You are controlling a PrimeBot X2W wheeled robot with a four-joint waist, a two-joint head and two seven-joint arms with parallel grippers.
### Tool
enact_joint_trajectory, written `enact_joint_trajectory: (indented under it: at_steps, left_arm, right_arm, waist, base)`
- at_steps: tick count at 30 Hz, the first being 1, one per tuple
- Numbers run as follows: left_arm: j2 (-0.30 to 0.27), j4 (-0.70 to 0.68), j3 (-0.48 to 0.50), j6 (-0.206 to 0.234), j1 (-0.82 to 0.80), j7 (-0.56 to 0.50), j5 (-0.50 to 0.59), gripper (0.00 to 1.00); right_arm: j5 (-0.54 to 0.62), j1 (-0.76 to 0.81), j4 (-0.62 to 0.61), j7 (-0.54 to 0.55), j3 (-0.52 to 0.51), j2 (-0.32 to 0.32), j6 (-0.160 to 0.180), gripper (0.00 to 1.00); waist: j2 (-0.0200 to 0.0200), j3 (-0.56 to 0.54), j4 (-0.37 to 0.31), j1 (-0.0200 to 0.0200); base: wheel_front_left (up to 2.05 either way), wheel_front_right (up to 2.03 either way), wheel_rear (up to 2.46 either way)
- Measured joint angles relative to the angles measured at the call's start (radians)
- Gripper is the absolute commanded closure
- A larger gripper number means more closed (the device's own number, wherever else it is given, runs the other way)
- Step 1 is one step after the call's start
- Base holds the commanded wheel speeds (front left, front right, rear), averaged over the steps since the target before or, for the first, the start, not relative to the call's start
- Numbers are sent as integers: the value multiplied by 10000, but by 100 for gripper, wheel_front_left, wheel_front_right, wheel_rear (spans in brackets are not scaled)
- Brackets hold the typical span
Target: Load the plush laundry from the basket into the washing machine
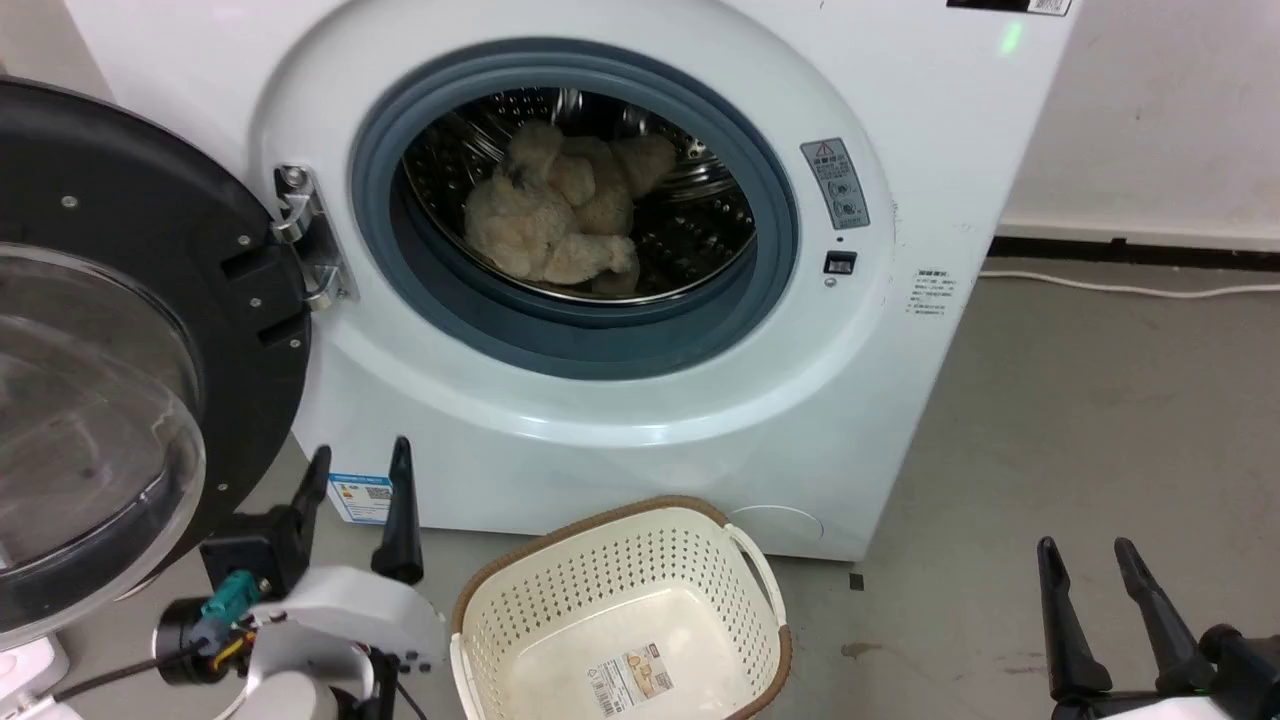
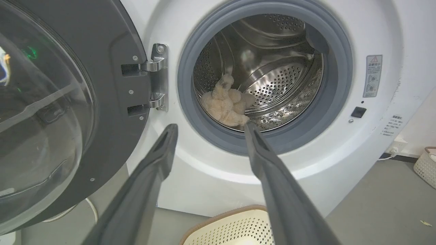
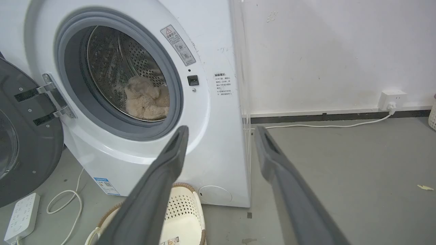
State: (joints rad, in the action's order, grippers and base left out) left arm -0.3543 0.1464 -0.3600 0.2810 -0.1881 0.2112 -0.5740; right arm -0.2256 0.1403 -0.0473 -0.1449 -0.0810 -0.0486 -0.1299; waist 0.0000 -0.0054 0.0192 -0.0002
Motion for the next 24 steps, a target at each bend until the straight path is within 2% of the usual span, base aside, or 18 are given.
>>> enact_joint_trajectory:
  at_steps: [11,24]
  left_arm:
    - [-169,-483,-178,21,738,-433,-121,0]
    - [-552,-892,-92,-174,1292,-286,-416,0]
  right_arm:
    - [316,186,-510,556,-48,2,0,0]
    - [313,410,-474,639,132,2,0,0]
  waist:
    - [0,-150,105,2]
    - [0,-174,153,2]
  base:
    - [0,0,0]
    - [0,0,0]
